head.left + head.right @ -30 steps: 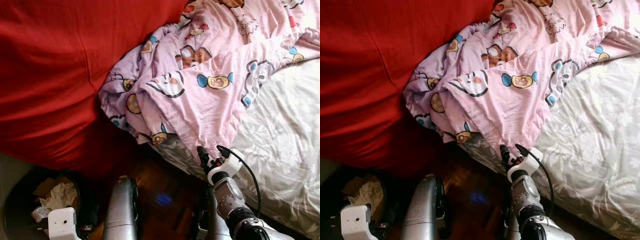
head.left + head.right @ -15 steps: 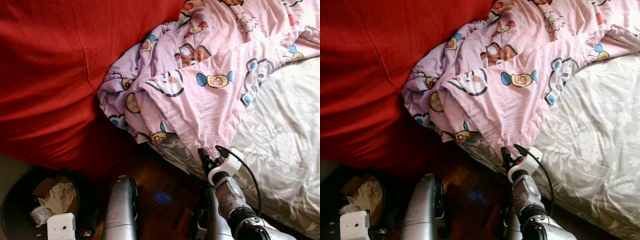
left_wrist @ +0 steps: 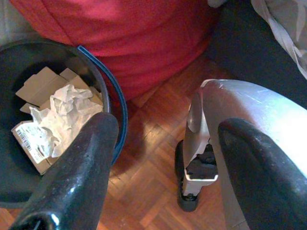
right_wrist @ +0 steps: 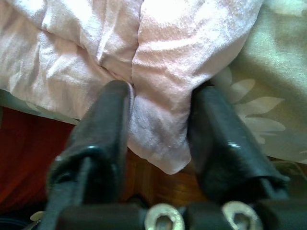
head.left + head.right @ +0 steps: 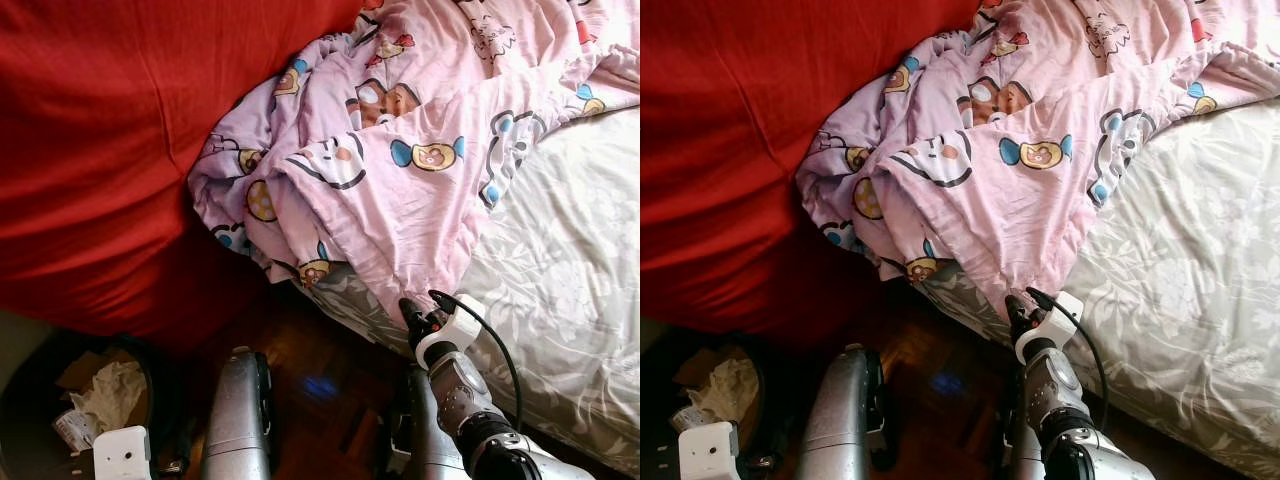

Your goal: Clean up the room

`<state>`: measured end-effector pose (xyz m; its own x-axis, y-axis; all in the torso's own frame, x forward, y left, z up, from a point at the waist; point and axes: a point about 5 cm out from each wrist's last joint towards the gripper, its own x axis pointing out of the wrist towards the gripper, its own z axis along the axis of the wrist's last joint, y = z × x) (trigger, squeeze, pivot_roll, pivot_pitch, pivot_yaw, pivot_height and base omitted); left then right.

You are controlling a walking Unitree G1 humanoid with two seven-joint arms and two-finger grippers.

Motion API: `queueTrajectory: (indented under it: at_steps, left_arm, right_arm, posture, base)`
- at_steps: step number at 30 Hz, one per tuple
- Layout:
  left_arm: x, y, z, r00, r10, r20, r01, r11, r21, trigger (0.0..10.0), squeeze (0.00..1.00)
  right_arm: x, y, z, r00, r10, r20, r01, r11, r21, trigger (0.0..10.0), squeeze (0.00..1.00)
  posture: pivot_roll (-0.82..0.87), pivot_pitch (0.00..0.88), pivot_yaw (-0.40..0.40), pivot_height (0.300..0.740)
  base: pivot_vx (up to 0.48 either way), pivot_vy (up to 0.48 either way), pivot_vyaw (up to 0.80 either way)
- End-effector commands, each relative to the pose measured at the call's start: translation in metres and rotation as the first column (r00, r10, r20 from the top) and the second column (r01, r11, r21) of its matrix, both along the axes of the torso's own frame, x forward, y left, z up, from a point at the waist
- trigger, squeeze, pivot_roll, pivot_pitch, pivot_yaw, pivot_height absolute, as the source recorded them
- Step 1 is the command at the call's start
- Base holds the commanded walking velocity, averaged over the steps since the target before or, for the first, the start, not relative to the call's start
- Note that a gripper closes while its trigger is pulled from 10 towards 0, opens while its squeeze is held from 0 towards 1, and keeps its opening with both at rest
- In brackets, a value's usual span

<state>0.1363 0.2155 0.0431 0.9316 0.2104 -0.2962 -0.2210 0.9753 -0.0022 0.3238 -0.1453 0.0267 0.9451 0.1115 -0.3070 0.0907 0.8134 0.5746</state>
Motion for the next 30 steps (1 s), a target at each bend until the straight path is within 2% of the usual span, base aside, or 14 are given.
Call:
queueTrajectory:
  at_steps: [1,4,9,15,24,28,30]
  left_arm:
    - [-0.009,0.001,-0.01,0.998,0.015,-0.058,-0.014,1.0,0.011,10.0,0.0]
    - [-0.008,0.001,-0.011,0.998,0.024,-0.055,-0.023,1.0,0.006,10.0,0.0]
    - [0.005,0.0,-0.009,1.0,0.015,-0.027,-0.015,1.0,0.006,10.0,0.0]
    - [0.012,0.002,-0.01,1.0,0.013,-0.016,-0.013,1.0,0.007,10.0,0.0]
    - [0.029,0.005,-0.015,1.0,0.003,-0.005,-0.003,1.0,0.008,10.0,0.0]
    - [0.041,0.008,-0.02,1.0,0.013,0.006,-0.014,1.0,0.009,10.0,0.0]
    - [0.044,0.008,-0.023,1.0,0.015,0.008,-0.015,1.0,0.006,10.0,0.0]
  right_arm:
    - [-0.009,0.001,-0.011,0.998,0.014,-0.054,-0.014,1.0,0.0,0.0,0.0]
    - [-0.009,-0.001,-0.011,0.999,0.014,-0.053,-0.014,1.0,-0.004,0.0,0.0]
    - [-0.013,-0.006,-0.015,0.998,0.013,-0.065,-0.015,1.0,-0.024,0.0,0.0]
    - [-0.018,-0.015,-0.019,0.998,-0.007,-0.064,0.005,0.999,-0.037,0.0,0.0]
    - [-0.03,-0.046,-0.023,0.998,-0.05,-0.026,0.046,0.991,-0.122,0.0,0.0]
    - [-0.03,-0.063,-0.017,0.997,-0.073,0.02,0.075,0.981,-0.181,0.0,0.0]
    - [-0.03,-0.065,-0.015,0.997,-0.065,0.032,0.07,0.978,-0.196,0.0,0.0]
  posture:
    - [0.18,0.434,-0.021,0.605]
    - [0.17,0.426,-0.025,0.605]
    - [0.17,0.401,-0.025,0.605]
    - [0.16,0.374,-0.017,0.605]
    - [0.14,0.313,-0.008,0.605]
    - [0.09,0.252,-0.045,0.605]
    - [0.08,0.241,-0.061,0.605]
  base:
    - [0.0,0.0,0.0]
    - [0.0,0.0,0.0]
    - [0.0,0.0,0.0]
    - [0.0,0.0,0.0]
    - [0.0,0.0,0.0]
    - [0.0,0.0,0.0]
    - [0.0,0.0,0.0]
